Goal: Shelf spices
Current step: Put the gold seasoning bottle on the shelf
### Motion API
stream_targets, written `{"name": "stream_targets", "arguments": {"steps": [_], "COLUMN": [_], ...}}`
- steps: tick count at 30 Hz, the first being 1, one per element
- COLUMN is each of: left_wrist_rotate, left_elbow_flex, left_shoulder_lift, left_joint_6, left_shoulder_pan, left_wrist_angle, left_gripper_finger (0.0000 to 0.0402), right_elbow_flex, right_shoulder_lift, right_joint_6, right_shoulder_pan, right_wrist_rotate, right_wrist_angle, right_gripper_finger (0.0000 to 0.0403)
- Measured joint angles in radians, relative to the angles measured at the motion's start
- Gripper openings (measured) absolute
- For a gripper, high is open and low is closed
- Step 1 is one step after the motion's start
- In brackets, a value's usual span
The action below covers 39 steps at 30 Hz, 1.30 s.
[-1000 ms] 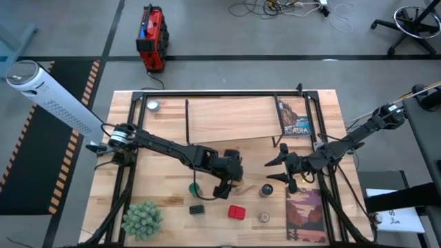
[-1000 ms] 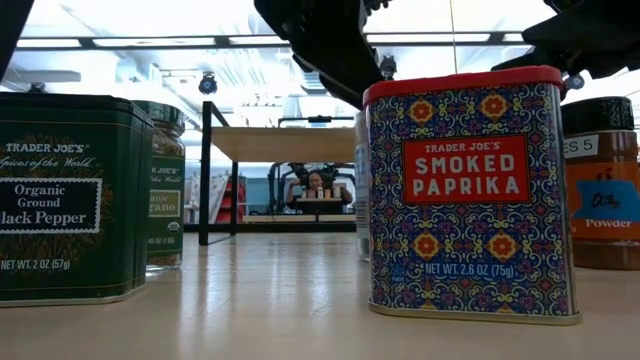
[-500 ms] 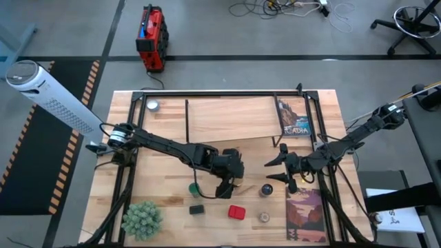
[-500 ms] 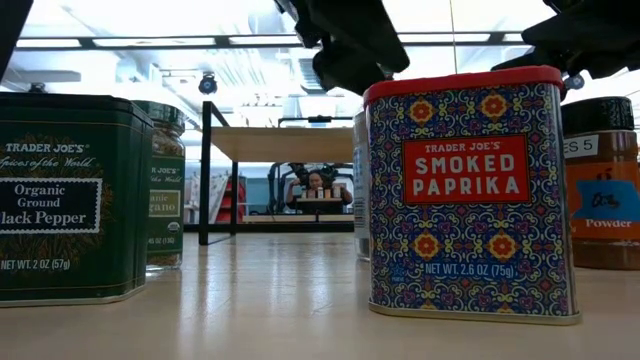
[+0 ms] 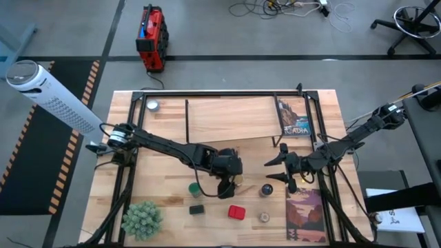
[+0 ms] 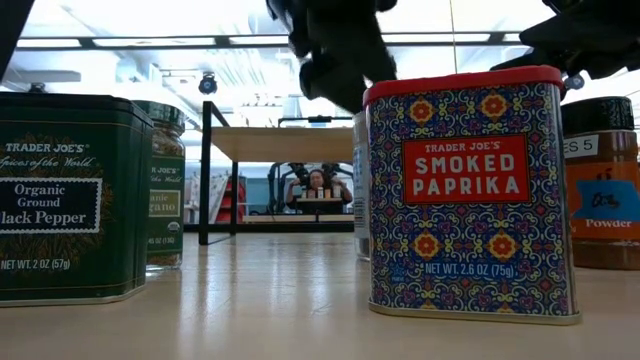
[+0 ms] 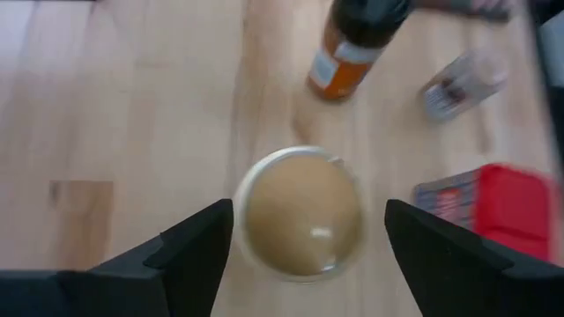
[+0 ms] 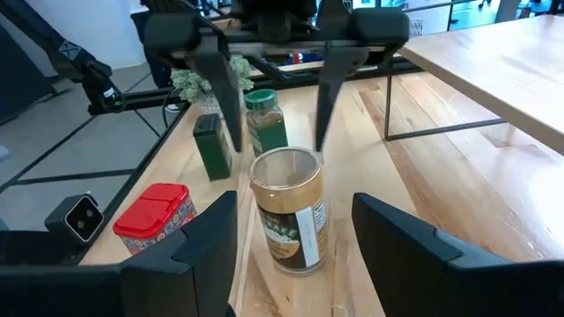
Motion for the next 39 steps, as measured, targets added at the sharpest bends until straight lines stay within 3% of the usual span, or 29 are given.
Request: {"name": "stream_targets", "arguments": {"steps": [19,25,32,39], "left_wrist_rotate": [-0.118,-0.221,-0.215,-0.125], "left_elbow_flex": [0.004,0.005,0.023,0.125], "left_shoulder_lift": [0.029,0.022,0.005,0.002], "left_joint_6": [0.24,0.294,0.244,0.038], "left_shoulder_pan": [0.003,0.006,0.006,0.014], "left_wrist_angle": [-0.003,-0.055,-0.086,-0.13], "left_gripper_finger": [0.0272,0.0271,0.0263,0.027], "right_elbow_flex": [0.0,0.0,0.0,0.0], "right_shoulder_lift": [0.0,0.0,0.0,0.0], "right_joint_6": [0.0,0.0,0.0,0.003], "right_shoulder_pan": [0.0,0.0,0.0,0.0], "right_wrist_rotate": [0.0,-0.001,-0.001,-0.001], "right_wrist_angle": [-0.001,-0.001,-0.001,0.0], "right_gripper_finger": [0.0199,0.0199,0.0199,0.0199]}}
